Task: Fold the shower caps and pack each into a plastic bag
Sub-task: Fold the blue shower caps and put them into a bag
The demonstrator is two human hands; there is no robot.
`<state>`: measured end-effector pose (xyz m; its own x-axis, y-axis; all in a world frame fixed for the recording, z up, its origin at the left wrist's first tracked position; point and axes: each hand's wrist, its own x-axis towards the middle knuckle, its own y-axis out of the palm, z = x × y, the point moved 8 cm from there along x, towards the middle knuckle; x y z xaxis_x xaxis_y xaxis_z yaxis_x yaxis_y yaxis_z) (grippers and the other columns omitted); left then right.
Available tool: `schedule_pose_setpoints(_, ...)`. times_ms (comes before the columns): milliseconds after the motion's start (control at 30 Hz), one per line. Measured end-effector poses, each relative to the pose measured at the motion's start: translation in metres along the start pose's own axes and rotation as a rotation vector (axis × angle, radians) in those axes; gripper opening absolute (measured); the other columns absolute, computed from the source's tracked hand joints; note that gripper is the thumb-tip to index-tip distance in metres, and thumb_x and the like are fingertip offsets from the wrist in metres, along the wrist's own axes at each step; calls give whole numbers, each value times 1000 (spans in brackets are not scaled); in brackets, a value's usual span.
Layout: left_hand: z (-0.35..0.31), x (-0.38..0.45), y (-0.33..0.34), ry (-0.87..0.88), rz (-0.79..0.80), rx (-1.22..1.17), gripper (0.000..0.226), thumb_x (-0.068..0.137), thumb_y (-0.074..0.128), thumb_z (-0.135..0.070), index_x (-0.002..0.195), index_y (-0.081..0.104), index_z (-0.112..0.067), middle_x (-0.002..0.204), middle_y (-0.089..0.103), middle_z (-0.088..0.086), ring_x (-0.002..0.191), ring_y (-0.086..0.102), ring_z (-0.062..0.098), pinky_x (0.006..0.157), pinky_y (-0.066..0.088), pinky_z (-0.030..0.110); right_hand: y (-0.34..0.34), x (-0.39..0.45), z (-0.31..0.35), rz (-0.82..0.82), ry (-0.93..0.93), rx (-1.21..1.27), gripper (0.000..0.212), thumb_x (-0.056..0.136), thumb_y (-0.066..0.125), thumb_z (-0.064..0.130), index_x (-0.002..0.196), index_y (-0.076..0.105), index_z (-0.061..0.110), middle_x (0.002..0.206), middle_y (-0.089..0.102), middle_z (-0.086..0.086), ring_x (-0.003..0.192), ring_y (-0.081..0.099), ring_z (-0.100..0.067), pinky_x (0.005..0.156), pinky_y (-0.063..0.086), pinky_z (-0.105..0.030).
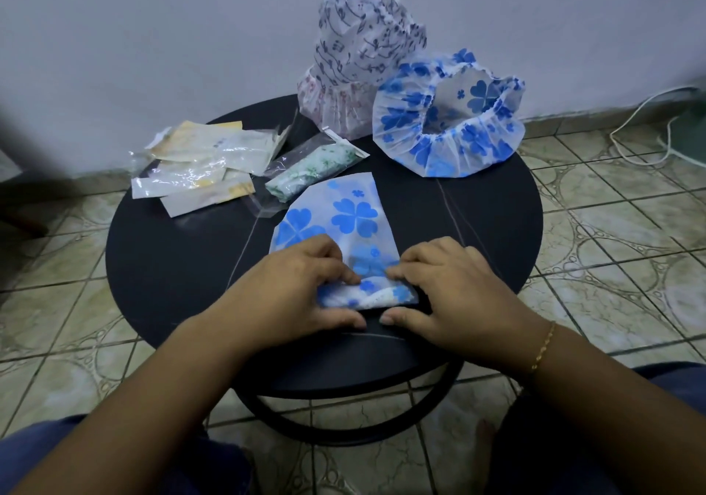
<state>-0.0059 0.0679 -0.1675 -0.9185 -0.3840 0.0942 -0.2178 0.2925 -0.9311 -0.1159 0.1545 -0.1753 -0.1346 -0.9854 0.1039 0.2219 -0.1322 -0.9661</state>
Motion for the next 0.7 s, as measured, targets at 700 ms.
schedule_pose_setpoints(700, 31, -2, -10, -423, 28, -457, 19, 61, 83, -36, 78, 74, -33, 87, 73, -14, 74, 63, -2, 66, 43, 10, 3, 14, -24, -76, 243, 594, 12, 87, 62, 31, 93, 53, 36, 64, 52, 7, 79, 50, -12, 87, 42, -37)
